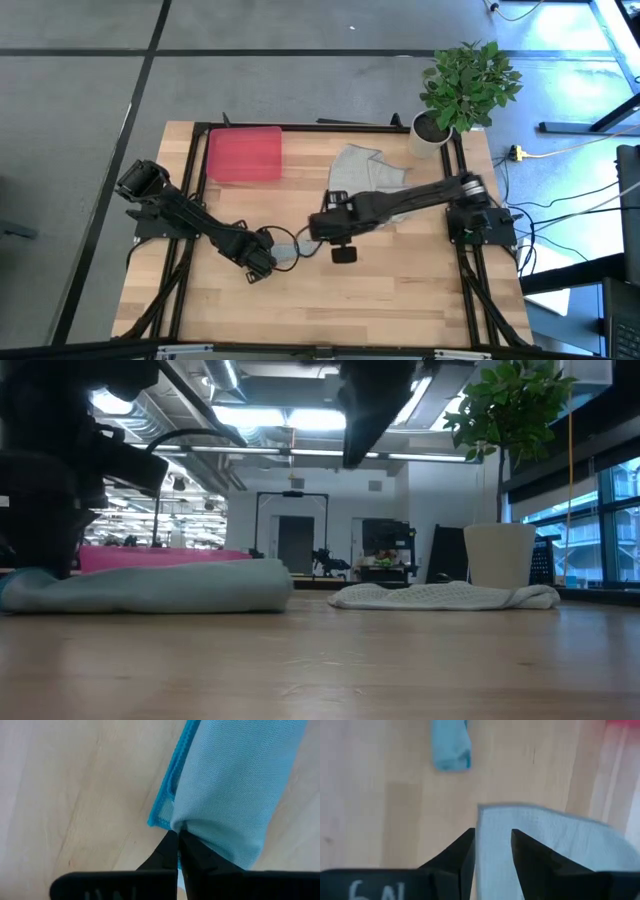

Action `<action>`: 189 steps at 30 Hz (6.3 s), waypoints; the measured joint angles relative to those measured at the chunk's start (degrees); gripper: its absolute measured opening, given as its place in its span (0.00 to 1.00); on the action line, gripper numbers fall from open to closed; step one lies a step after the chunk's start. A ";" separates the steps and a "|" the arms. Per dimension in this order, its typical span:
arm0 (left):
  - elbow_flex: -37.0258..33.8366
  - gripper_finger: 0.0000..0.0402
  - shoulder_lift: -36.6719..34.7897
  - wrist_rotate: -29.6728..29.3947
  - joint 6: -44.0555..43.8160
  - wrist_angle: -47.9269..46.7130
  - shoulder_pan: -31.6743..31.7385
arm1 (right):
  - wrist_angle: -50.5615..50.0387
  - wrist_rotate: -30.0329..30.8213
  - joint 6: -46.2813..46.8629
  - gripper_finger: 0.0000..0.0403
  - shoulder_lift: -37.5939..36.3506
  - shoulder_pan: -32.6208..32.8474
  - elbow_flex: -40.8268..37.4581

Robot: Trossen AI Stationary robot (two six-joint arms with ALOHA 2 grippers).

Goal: Roll microfiber towels into tight, uniform cylinder then place into a basket
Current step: Roll the blue towel, then put the blue towel into the pink bin

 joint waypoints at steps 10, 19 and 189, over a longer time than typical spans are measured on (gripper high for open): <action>0.00 0.00 0.00 0.49 0.04 0.00 0.11 | 28.77 -0.53 0.18 0.31 -21.20 3.84 -26.83; 0.00 0.00 0.00 1.33 0.68 -0.02 0.11 | 35.99 -1.47 -0.34 0.31 -26.20 4.03 -36.71; 2.74 0.03 -16.15 -12.54 24.01 4.94 13.09 | 37.40 -1.51 -0.46 0.31 -25.91 4.01 -37.48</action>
